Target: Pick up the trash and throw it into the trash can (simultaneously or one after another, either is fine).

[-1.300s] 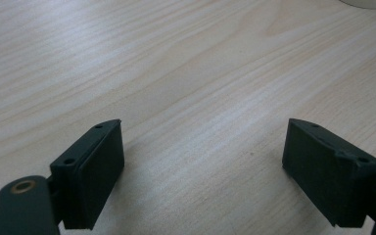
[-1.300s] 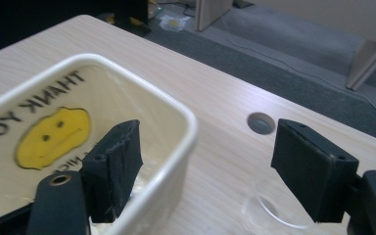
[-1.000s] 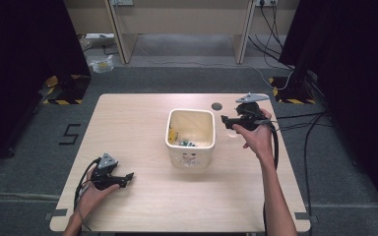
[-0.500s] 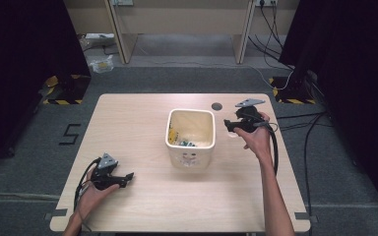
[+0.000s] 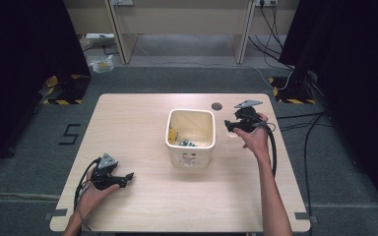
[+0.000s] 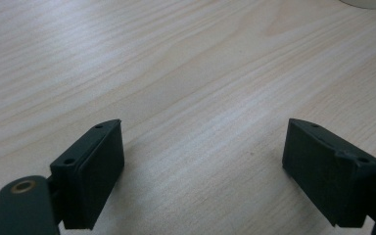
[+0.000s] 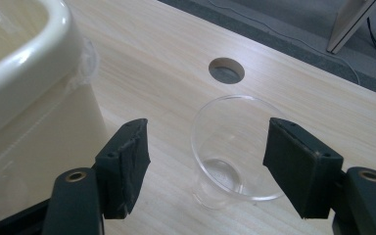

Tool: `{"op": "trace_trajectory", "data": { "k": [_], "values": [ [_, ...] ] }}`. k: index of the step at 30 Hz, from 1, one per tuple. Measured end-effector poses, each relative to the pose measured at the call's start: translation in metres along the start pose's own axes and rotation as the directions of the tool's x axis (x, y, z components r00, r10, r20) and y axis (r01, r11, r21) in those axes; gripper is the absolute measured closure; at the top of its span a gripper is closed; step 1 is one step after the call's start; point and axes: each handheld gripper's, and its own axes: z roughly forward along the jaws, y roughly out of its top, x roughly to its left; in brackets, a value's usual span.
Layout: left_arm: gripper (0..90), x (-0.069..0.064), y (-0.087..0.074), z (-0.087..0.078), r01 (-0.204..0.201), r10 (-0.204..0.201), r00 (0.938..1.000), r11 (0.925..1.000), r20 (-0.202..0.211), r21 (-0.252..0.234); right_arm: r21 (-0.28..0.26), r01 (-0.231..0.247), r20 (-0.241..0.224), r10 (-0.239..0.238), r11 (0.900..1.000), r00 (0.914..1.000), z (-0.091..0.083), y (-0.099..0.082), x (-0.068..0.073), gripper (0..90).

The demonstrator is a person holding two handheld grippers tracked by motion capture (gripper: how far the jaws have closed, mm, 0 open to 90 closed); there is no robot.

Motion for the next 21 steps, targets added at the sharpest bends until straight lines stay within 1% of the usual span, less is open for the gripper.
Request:
{"op": "trace_trajectory", "data": {
  "k": [1, 4, 7, 15, 18, 19, 20, 21],
  "values": [
    [14.7, 0.000, 0.000, 0.000, 0.000, 0.000, 1.0000, 1.0000, -0.001, -0.001, 0.004, 0.000, 0.003, 0.000, 1.0000, 1.0000, 0.004, -0.001, -0.001, 34.4],
    [14.6, 0.000, 0.000, 0.000, 0.000, 0.000, 1.0000, 1.0000, -0.001, -0.001, 0.007, -0.001, 0.003, 0.001, 1.0000, 1.0000, 0.007, -0.002, -0.001, 35.6],
    [14.6, 0.000, 0.000, 0.000, 0.001, -0.001, 1.0000, 1.0000, -0.001, -0.001, 0.009, 0.011, 0.006, -0.011, 0.9999, 0.9999, 0.014, -0.003, -0.001, 38.5],
    [14.7, 0.000, 0.000, 0.000, 0.001, -0.001, 1.0000, 1.0000, -0.001, -0.001, 0.018, 0.032, 0.010, -0.033, 0.9993, 0.9994, 0.023, -0.004, 0.000, 42.8],
    [14.7, 0.000, 0.000, 0.000, -0.002, 0.002, 1.0000, 1.0000, -0.001, 0.001, 0.038, 0.051, 0.017, -0.052, 0.9980, 0.9985, 0.027, -0.005, -0.001, 45.5],
    [14.6, 0.000, 0.000, 0.000, -0.002, 0.002, 1.0000, 1.0000, -0.001, 0.001, 0.051, 0.049, 0.016, -0.050, 0.9975, 0.9986, 0.030, -0.007, -0.001, 48.3],
    [14.6, 0.000, 0.000, 0.000, -0.002, 0.002, 1.0000, 1.0000, -0.001, 0.001, 0.051, 0.049, 0.016, -0.050, 0.9975, 0.9986, 0.030, -0.007, -0.001, 48.3],
    [14.7, 0.000, 0.000, 0.000, 0.000, 0.000, 1.0000, 1.0000, -0.001, -0.001, 0.062, 0.056, 0.014, -0.057, 0.9965, 0.9983, 0.032, -0.009, -0.002, 52.2]
  ]
}}
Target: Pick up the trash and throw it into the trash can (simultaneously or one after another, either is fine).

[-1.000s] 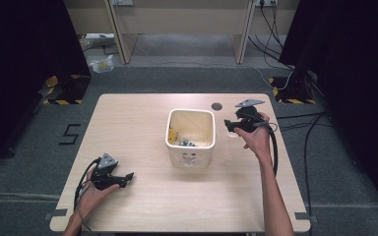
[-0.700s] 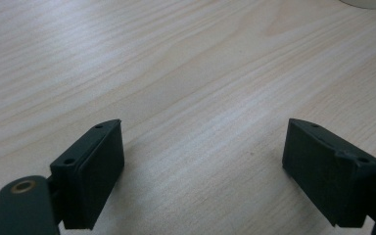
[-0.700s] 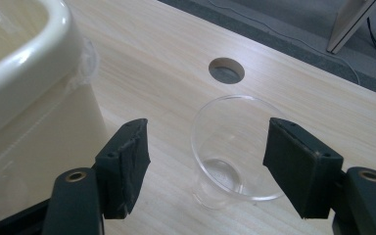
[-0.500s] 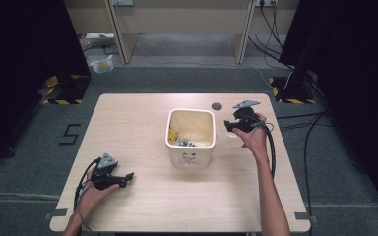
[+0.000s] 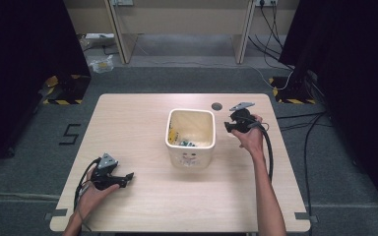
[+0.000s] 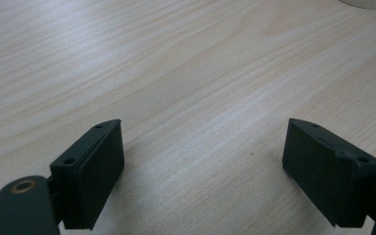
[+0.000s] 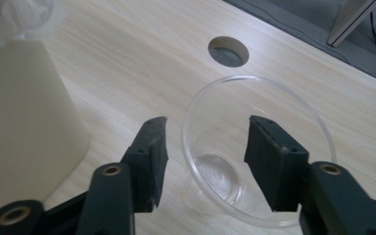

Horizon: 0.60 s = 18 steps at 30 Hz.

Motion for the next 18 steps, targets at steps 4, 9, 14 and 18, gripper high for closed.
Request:
{"op": "trace_trajectory", "data": {
  "k": [4, 9, 14, 18],
  "values": [
    [14.6, 0.000, 0.000, 0.000, 0.001, -0.001, 1.0000, 1.0000, 0.000, 0.000, 0.005, 0.016, -0.003, -0.016, 0.9999, 0.9999, 0.003, -0.003, 0.000, 62.1],
    [14.7, 0.000, 0.000, 0.000, 0.001, -0.001, 1.0000, 1.0000, 0.000, 0.000, 0.014, 0.036, -0.018, -0.036, 0.9993, 0.9992, 0.003, -0.006, 0.000, 74.5],
    [14.7, 0.000, 0.000, 0.000, 0.001, -0.001, 1.0000, 1.0000, 0.000, 0.000, -0.003, 0.064, -0.032, -0.064, 0.9979, 0.9974, -0.002, -0.007, -0.001, 82.8],
    [14.7, 0.000, 0.000, 0.000, 0.001, -0.001, 1.0000, 1.0000, 0.000, 0.000, -0.048, 0.079, -0.027, -0.080, 0.9957, 0.9964, -0.018, -0.004, 0.000, 83.5]
  ]
}}
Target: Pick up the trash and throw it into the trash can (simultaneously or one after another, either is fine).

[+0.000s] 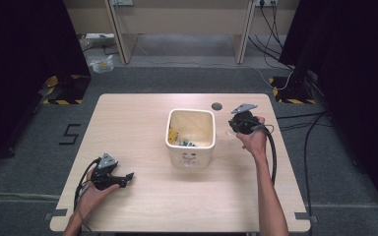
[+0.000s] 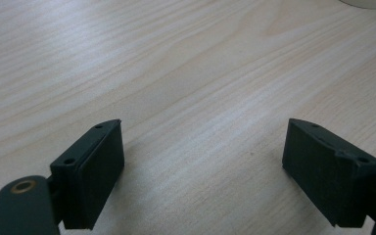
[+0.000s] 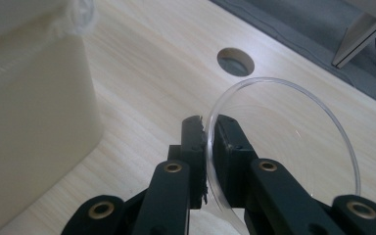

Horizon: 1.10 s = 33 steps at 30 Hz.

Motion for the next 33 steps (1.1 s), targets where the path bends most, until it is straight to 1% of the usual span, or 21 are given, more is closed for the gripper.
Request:
{"op": "trace_trajectory", "data": {
  "k": [1, 3, 5, 7, 9, 10, 11, 16, 17, 22, 24, 25, 26, 27, 33],
  "values": [
    [14.7, 0.000, 0.000, 0.000, 0.000, 0.000, 1.0000, 1.0000, 0.000, 0.000, 0.000, 0.000, 0.000, 0.000, 1.0000, 1.0000, 0.000, 0.000, 0.000, 83.5],
    [14.7, 0.000, 0.000, 0.000, 0.000, 0.000, 1.0000, 1.0000, 0.000, 0.000, -0.015, 0.002, 0.001, -0.002, 0.9999, 1.0000, -0.007, 0.001, 0.000, 83.5],
    [14.7, 0.000, 0.000, 0.000, 0.000, 0.000, 1.0000, 1.0000, 0.000, 0.000, -0.025, 0.008, 0.013, -0.007, 0.9997, 0.9999, -0.013, 0.002, 0.000, 83.5],
    [14.7, 0.000, 0.000, 0.000, 0.000, 0.000, 1.0000, 1.0000, 0.000, 0.000, -0.047, 0.005, 0.022, -0.004, 0.9989, 0.9998, -0.020, 0.003, -0.001, 83.5],
    [14.6, 0.000, 0.000, 0.000, 0.000, 0.000, 1.0000, 1.0000, 0.001, 0.001, -0.064, 0.000, 0.023, 0.002, 0.9980, 0.9997, -0.025, 0.003, -0.002, 83.5],
    [14.7, 0.000, 0.000, 0.000, 0.000, 0.000, 1.0000, 1.0000, 0.000, 0.000, -0.078, 0.000, 0.023, 0.001, 0.9970, 0.9997, -0.031, 0.004, -0.001, 83.5],
    [14.7, 0.000, 0.000, 0.000, 0.000, 0.000, 1.0000, 1.0000, 0.000, 0.000, -0.078, 0.000, 0.023, 0.001, 0.9970, 0.9997, -0.031, 0.004, -0.001, 83.5],
    [14.7, 0.000, 0.000, 0.000, 0.000, 0.000, 1.0000, 1.0000, 0.000, 0.000, -0.117, -0.003, 0.014, 0.005, 0.9931, 0.9999, -0.047, 0.008, 0.002, 83.4],
    [14.7, 0.000, 0.000, 0.000, 0.000, 0.000, 1.0000, 1.0000, 0.000, 0.000, -0.117, -0.003, 0.014, 0.005, 0.9931, 0.9999, -0.047, 0.008, 0.002, 83.4],
    [14.7, 0.000, 0.000, 0.000, -0.001, 0.001, 1.0000, 1.0000, 0.000, 0.000, -0.143, 0.023, 0.020, -0.020, 0.9894, 0.9996, -0.059, 0.012, 0.008, 83.2],
    [14.7, 0.000, 0.000, 0.000, -0.004, 0.004, 1.0000, 1.0000, 0.000, 0.002, -0.164, 0.038, 0.027, -0.035, 0.9857, 0.9990, -0.067, 0.017, 0.010, 83.1],
    [14.7, 0.000, 0.000, 0.000, -0.004, 0.004, 1.0000, 1.0000, 0.000, 0.002, -0.164, 0.038, 0.027, -0.035, 0.9857, 0.9990, -0.067, 0.017, 0.010, 83.1],
    [14.7, 0.000, 0.000, 0.000, -0.004, 0.004, 1.0000, 1.0000, 0.000, 0.003, -0.175, 0.044, 0.029, -0.039, 0.9835, 0.9988, -0.073, 0.020, 0.012, 83.0],
    [14.7, 0.000, 0.000, 0.000, -0.001, 0.001, 1.0000, 1.0000, 0.000, 0.000, -0.175, 0.044, 0.029, -0.039, 0.9835, 0.9988, -0.073, 0.020, 0.012, 83.0],
    [14.7, 0.000, 0.000, 0.000, -0.001, 0.001, 1.0000, 1.0000, 0.000, 0.000, -0.198, 0.059, 0.023, -0.056, 0.9783, 0.9982, -0.086, 0.027, 0.018, 82.6]
  ]
}}
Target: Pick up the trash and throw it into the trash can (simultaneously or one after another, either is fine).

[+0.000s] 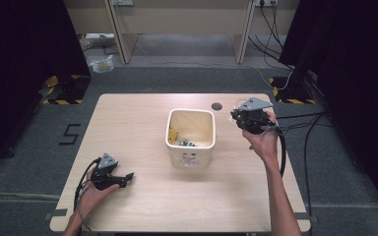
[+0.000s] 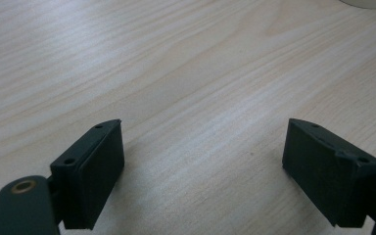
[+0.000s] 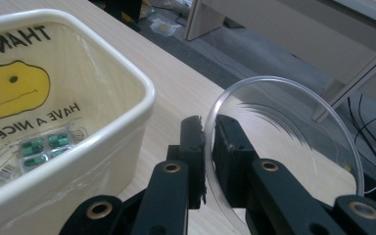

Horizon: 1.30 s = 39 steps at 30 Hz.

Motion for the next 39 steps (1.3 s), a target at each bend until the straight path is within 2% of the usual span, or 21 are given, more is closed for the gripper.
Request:
{"op": "trace_trajectory", "data": {
  "k": [12, 22, 29, 36, 39],
  "values": [
    [14.7, 0.000, 0.000, 0.000, 0.000, 0.000, 1.0000, 1.0000, 0.001, 0.001, -0.024, 0.039, -0.008, -0.040, 0.9989, 0.9992, -0.016, 0.016, 0.009, 82.6],
    [14.7, 0.000, 0.000, 0.000, 0.000, 0.000, 1.0000, 1.0000, 0.000, 0.000, -0.062, 0.080, -0.017, -0.081, 0.9949, 0.9965, -0.026, 0.033, 0.021, 82.5],
    [14.6, 0.000, 0.000, 0.000, 0.000, 0.000, 1.0000, 1.0000, 0.000, 0.000, -0.094, 0.109, -0.039, -0.113, 0.9896, 0.9928, -0.031, 0.046, 0.033, 82.4],
    [14.7, 0.000, 0.000, 0.000, 0.000, 0.000, 1.0000, 1.0000, 0.001, 0.001, -0.096, 0.123, -0.063, -0.129, 0.9877, 0.9896, -0.032, 0.052, 0.042, 82.3],
    [14.7, 0.000, 0.000, 0.000, -0.001, 0.001, 1.0000, 1.0000, 0.001, 0.001, -0.101, 0.130, -0.086, -0.138, 0.9864, 0.9866, -0.030, 0.055, 0.048, 82.2]
  ]
}}
